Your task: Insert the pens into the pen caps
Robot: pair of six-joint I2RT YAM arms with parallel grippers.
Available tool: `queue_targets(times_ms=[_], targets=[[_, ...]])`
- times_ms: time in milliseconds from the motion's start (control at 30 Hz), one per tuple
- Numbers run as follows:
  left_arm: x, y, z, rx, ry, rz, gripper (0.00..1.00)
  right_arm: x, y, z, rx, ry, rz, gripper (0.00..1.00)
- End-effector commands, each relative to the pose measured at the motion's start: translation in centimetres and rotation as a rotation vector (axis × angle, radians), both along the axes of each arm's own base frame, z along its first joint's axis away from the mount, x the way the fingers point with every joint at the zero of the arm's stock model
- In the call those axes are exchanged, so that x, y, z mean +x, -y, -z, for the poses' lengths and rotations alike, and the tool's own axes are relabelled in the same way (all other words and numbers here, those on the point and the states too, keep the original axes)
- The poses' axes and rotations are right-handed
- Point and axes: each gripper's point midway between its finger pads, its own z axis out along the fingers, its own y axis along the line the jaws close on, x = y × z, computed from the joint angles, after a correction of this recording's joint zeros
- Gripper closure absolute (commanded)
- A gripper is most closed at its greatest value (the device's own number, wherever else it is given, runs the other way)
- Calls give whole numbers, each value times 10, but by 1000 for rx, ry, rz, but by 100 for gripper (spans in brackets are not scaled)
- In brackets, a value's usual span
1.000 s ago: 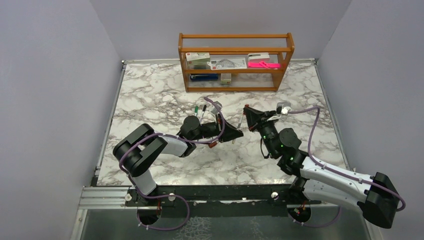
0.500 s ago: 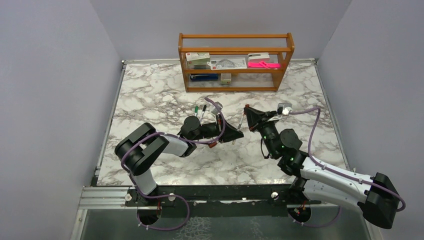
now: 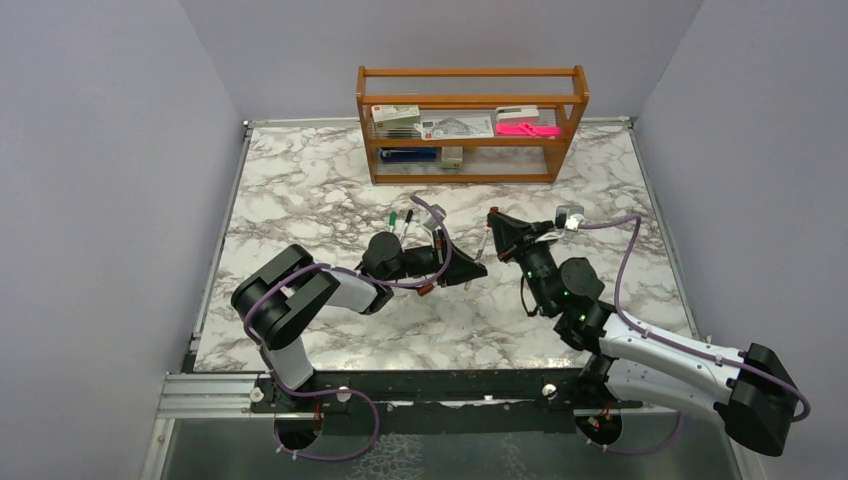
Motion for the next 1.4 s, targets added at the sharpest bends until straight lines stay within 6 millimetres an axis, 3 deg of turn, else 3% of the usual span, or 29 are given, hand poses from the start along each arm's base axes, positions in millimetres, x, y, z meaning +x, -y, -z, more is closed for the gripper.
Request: queue_targets(times_ms=[0, 200, 233, 333, 833, 1367], targets=[[-6, 2, -16, -42, 54, 34, 100, 1, 3, 2, 17, -3, 12, 99], [-5, 2, -17, -44, 52, 32, 100, 0, 3, 4, 16, -11, 7, 99], [-7, 0, -28, -65, 72, 33, 100, 0, 4, 5, 17, -14, 11, 99], [-9, -1, -33, -72, 80, 35, 100, 0, 3, 7, 17, -19, 6, 99], [-7, -1, -30, -65, 82, 26, 100, -1, -4, 12, 17, -36, -24, 99], [-1, 4, -47, -92, 117, 21, 100, -17, -11, 39, 64, -154, -114, 99]])
